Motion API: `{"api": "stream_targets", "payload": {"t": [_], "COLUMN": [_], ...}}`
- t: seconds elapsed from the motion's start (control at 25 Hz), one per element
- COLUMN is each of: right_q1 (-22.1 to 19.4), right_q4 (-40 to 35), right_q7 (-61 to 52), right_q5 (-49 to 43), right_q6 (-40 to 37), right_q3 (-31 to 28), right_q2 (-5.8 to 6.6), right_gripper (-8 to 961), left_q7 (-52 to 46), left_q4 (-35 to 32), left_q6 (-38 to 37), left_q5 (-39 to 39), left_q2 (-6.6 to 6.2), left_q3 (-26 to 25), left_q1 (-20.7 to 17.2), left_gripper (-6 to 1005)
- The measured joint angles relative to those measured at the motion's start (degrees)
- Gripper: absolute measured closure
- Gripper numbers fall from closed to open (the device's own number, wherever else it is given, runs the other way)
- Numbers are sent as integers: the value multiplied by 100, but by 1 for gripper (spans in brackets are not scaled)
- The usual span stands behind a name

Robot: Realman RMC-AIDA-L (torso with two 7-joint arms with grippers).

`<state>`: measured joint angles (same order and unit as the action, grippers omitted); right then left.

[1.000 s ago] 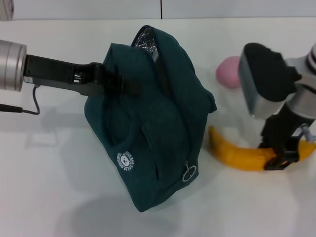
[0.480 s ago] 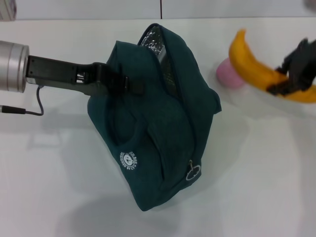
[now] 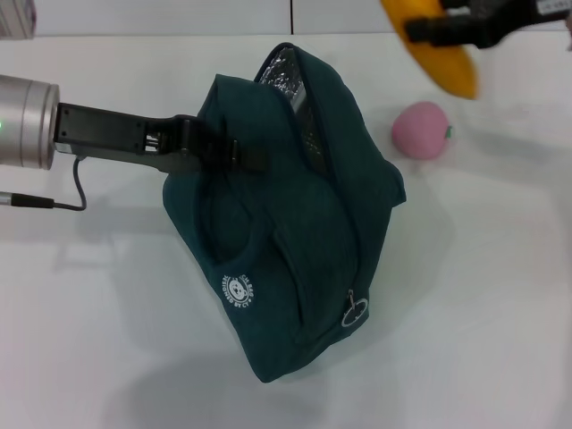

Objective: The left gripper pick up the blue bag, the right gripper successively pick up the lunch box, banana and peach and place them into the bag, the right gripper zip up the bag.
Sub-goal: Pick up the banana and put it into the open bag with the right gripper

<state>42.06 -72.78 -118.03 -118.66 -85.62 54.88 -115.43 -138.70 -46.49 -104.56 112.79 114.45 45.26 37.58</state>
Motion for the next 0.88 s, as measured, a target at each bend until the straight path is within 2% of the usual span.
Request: {"api": "stream_targets", "payload": {"t": [0.16, 0.28, 0.48, 0.88], "right_q1": [-131, -180, -135, -92], "right_q4": [676, 1329, 2088, 3035], "right_q7": [686, 1255, 1914, 3163], "right_q5": [1592, 2686, 3463, 4472], "right_q6": [36, 100, 271, 310], "right_q3": [225, 648, 1185, 1645], "right_q2": [-30, -28, -46, -54], "right_gripper": [520, 518, 514, 506], "left_q7": [-9, -14, 21, 84], "left_q4": [0, 0, 0, 0], "left_q6": [5, 6, 7, 14], "left_q5": [-4, -10, -12, -12], "left_q2": [1, 9, 38, 38], "left_q3": [0, 0, 0, 0], "left_q1": [15, 20, 17, -44], "left_gripper": [947, 946, 946, 945]}}
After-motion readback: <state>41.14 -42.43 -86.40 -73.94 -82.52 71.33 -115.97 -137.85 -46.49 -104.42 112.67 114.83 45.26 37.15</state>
